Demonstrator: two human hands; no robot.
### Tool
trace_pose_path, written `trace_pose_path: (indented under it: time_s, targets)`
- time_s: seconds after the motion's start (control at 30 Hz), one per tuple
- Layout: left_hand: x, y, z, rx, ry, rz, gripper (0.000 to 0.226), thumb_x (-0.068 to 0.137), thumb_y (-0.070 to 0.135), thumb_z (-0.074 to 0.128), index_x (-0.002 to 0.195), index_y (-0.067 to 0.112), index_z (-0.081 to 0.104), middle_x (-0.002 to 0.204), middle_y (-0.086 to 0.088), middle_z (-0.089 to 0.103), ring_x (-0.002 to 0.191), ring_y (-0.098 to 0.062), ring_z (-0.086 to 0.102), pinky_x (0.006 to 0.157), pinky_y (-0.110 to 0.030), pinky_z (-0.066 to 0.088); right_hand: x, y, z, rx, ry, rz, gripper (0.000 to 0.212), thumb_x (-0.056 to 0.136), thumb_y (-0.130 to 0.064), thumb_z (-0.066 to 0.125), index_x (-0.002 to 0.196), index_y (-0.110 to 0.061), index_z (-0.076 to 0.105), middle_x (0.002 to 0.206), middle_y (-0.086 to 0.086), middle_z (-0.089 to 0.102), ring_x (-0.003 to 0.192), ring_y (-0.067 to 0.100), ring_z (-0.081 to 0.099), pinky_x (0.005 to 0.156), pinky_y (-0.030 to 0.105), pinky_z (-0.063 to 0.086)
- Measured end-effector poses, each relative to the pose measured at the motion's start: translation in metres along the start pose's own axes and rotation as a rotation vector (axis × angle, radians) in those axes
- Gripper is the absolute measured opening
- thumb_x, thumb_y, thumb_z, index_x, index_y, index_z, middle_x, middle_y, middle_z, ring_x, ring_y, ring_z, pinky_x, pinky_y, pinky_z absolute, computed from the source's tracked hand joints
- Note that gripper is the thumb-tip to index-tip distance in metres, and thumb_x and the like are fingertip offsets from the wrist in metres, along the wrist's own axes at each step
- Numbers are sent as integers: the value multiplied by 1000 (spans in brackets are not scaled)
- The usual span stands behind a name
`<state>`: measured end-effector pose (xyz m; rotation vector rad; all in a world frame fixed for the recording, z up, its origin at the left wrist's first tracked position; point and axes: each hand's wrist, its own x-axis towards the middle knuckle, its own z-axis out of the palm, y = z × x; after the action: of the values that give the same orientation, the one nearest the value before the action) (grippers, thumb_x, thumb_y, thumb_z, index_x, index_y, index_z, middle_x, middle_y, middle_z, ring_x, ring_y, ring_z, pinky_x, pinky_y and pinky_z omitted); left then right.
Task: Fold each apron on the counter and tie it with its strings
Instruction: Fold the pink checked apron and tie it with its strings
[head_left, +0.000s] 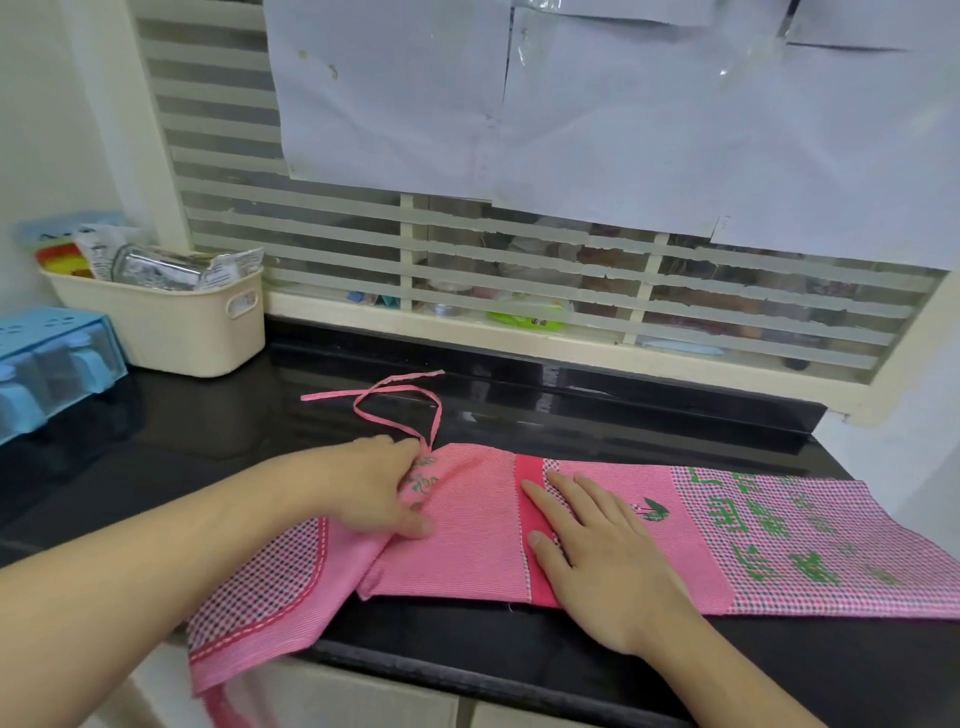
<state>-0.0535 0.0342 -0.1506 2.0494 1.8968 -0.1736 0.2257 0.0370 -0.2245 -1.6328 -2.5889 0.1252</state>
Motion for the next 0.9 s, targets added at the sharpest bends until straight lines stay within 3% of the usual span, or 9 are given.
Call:
trace_pose_path:
  time_s: [0.17,0.27,0.4,0.5,0.6,0.67,0.73,0.83,0.9]
  targets:
    - [-17,-44,-26,-467,-297,-36,51,78,61,82,107,19,82,105,1,81,103,-20,76,100,-36,58,-1,0,-1,11,4,5,77,89,-69,-7,163,-49,-1,173,-18,-1,159,7,-9,130,37,-5]
    - [-28,-76,-39,-425,-416,-138,58,75,58,86,110,12,80,107,-3,81,104,-22,77,102,-40,58,0,0,-2,10,-1,10,73,93,-68,-3,163,-49,0,173,-18,-2,159,7,-9,130,36,-5]
    - [-26,-113,-46,166,-9,-301,66,59,76,86,92,23,67,89,10,73,84,-11,69,75,-30,56,0,1,-1,1,-6,7,66,99,-65,3,163,-48,0,173,-18,-3,159,7,-10,130,37,-4]
    - [-25,-114,-36,534,280,-388,53,80,62,75,113,26,55,112,3,62,110,-21,61,95,-40,45,0,1,1,2,1,3,74,91,-68,-5,163,-49,-1,173,-19,-3,159,8,-9,130,36,-4]
    - [-13,-95,-13,417,536,-260,45,86,33,61,128,19,53,126,-7,52,121,-31,53,105,-46,43,2,2,3,9,13,3,77,89,-69,-6,163,-49,2,174,-18,0,159,8,-7,130,36,-3]
    - [-7,-64,8,151,622,-31,41,92,38,53,128,18,57,130,-5,50,122,-30,52,104,-47,46,2,2,3,0,17,4,77,89,-70,-7,163,-49,2,173,-19,1,159,7,-7,130,36,-2]
    - [-7,-28,36,-98,456,83,60,98,59,38,147,25,46,150,1,40,141,-27,41,119,-46,35,2,2,3,-2,10,7,78,88,-71,-8,162,-50,1,173,-20,-2,159,6,-8,130,36,-3]
    - [-6,-1,69,5,158,-45,91,94,82,18,167,32,-4,174,7,-11,162,-25,-11,126,-61,-9,2,1,1,17,0,16,80,86,-71,-9,162,-51,0,173,-20,-4,159,6,-10,130,36,-6]
    - [2,1,64,-30,173,-131,90,92,81,27,166,34,6,175,3,-2,162,-27,-3,124,-65,-5,2,1,0,17,0,17,79,86,-71,-9,162,-51,-1,173,-20,-4,159,6,-11,130,36,-6]
